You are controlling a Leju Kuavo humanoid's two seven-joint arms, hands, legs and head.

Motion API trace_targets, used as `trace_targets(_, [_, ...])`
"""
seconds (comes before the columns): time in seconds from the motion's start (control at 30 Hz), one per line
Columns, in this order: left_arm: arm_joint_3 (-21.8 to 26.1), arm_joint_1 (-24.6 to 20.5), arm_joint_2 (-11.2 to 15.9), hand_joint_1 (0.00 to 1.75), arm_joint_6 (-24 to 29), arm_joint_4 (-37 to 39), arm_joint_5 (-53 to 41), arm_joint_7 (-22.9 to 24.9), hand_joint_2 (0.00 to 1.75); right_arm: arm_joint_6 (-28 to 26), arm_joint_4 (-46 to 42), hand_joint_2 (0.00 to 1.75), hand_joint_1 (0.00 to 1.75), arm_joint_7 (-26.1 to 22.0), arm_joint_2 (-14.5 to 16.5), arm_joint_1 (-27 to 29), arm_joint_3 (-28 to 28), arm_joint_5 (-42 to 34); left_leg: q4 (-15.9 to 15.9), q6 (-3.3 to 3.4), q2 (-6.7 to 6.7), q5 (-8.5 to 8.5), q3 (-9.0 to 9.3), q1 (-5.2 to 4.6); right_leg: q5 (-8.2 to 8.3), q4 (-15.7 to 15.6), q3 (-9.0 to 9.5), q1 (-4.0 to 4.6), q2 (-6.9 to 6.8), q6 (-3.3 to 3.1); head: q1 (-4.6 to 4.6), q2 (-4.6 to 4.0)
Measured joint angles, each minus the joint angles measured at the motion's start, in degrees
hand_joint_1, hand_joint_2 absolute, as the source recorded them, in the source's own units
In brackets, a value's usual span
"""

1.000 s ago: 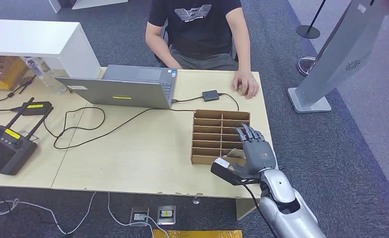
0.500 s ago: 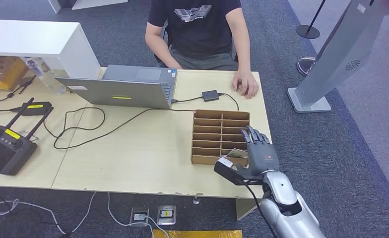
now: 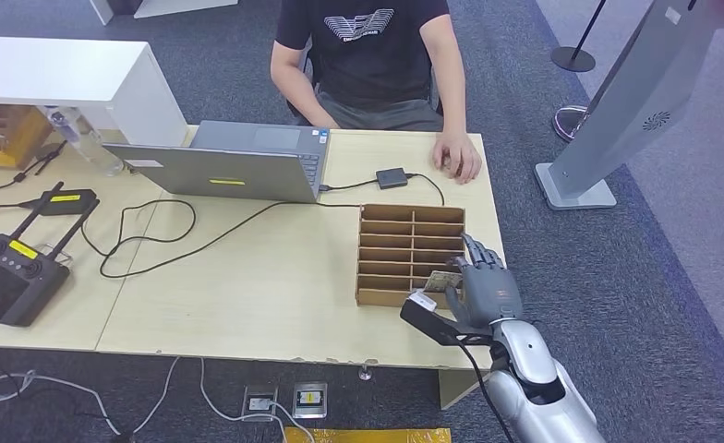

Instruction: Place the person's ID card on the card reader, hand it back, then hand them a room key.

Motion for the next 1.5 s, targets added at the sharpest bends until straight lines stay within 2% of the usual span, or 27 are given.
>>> trace_targets(0.4, [-0.98, -0.02, 0.33, 0.0, -0.19, 0.0, -0.14, -0.34, 0.0, -0.43, -0.82, 1.75, 1.75, -0.62, 0.0, 1.15, -0.2, -0.46, 0.0, 0.0, 0.0, 0.0, 0.0, 0.0, 0.0, 0.0, 0.0, 0.0, 0.0, 0.0, 0.01, 0.0])
trace_targets(0.7, [-1.15, -0.05, 0.1, 0.0, 0.56, 0.0, 0.73, -0.34, 0.0, -1.32, -0.42, 1.75, 1.75, -5.58, -0.43, 1.31, 0.04, -3.05, 0.0, 0.0, 0.0, 0.0, 0.0, 0.0, 0.0, 0.0, 0.0, 0.0, 0.0, 0.0, 0.02, 0.0])
trace_targets(1.3, [-1.44, -0.25, -0.04, 0.0, 0.35, 0.0, 0.96, -0.34, 0.0, -1.09, -0.26, 1.75, 1.75, -4.59, -1.07, 1.27, 1.3, -4.19, 0.0, 0.0, 0.0, 0.0, 0.0, 0.0, 0.0, 0.0, 0.0, 0.0, 0.0, 0.0, 0.01, 0.0])
trace_targets(1.33, [-1.45, -0.26, -0.03, 0.0, 0.33, 0.0, 0.94, -0.34, 0.0, -1.09, -0.26, 1.75, 1.61, -4.51, -1.12, 1.27, 1.34, -4.19, 0.0, 0.0, 0.0, 0.0, 0.0, 0.0, 0.0, 0.0, 0.0, 0.0, 0.0, 0.0, 0.01, 0.0])
trace_targets(1.43, [-1.51, -0.26, 0.01, 0.0, 0.22, 0.0, 0.82, -0.34, 0.0, -1.12, -0.28, 1.75, 0.3, -4.27, -1.33, 1.28, 1.46, -4.19, 0.0, 0.0, 0.0, 0.0, 0.0, 0.0, 0.0, 0.0, 0.0, 0.0, 0.0, 0.0, 0.01, 0.0])
trace_targets(1.47, [-1.52, -0.27, 0.02, 0.0, 0.19, 0.0, 0.8, -0.34, 0.0, -1.18, -0.28, 1.75, 0.0, -4.21, -1.37, 1.3, 1.49, -4.19, 0.0, 0.0, 0.0, 0.0, 0.0, 0.0, 0.0, 0.0, 0.0, 0.0, 0.0, 0.0, 0.01, 0.0])
trace_targets(1.5, [-1.54, -0.27, 0.02, 0.0, 0.17, 0.0, 0.8, -0.34, 0.0, -1.28, -0.28, 1.75, 0.0, -4.12, -1.4, 1.33, 1.52, -4.18, 0.0, 0.0, 0.0, 0.0, 0.0, 0.0, 0.0, 0.0, 0.0, 0.0, 0.0, 0.0, 0.01, 0.0])
